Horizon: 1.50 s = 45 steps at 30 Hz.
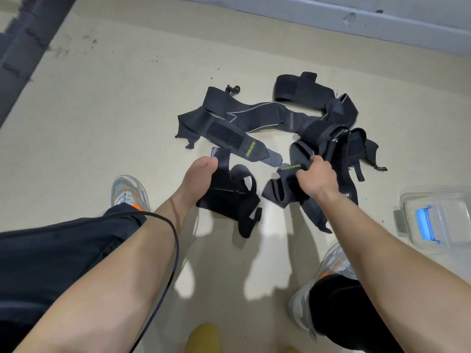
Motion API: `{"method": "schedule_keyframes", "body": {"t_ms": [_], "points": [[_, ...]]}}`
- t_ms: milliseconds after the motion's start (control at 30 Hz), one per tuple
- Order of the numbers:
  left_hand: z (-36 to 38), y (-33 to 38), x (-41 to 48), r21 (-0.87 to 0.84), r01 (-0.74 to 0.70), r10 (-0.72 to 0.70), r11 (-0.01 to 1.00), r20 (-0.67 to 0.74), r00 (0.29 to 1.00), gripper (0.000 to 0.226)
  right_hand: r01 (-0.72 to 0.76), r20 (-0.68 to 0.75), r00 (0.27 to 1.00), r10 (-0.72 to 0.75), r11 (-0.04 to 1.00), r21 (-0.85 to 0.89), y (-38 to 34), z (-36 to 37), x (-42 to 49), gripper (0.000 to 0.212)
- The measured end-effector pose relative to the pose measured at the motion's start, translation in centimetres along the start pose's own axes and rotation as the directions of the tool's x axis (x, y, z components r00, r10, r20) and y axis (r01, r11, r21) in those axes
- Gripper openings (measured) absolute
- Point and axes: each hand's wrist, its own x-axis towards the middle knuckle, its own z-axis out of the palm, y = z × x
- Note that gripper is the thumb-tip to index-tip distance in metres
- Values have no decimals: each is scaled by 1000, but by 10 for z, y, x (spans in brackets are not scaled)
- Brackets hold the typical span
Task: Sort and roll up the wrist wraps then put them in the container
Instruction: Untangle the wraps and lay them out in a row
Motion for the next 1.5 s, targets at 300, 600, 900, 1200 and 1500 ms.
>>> {"method": "schedule_keyframes", "body": {"t_ms": [300,600,900,1200,1500], "points": [[-7,28,-4,-622,200,-90,757,204,975,46,274,499,707,-501,845,459,-45,47,-43,48],[-33,17,12,-626,175,-251,760,-34,967,32,268,128,901,-415,764,587,-50,20,-32,38],[13,-73,17,749,-149,26,645,173,984,47,110,7,988,-156,728,676,14,9,17,21],[51,-91,9,938,-346,5,35,346,938,60,-59,165,986,-36,840,539,36,53,23,29],[44,-67,-1,321,26,-181,947,463,868,51,-87,204,979,-25,849,521,35,54,14,28]]}}
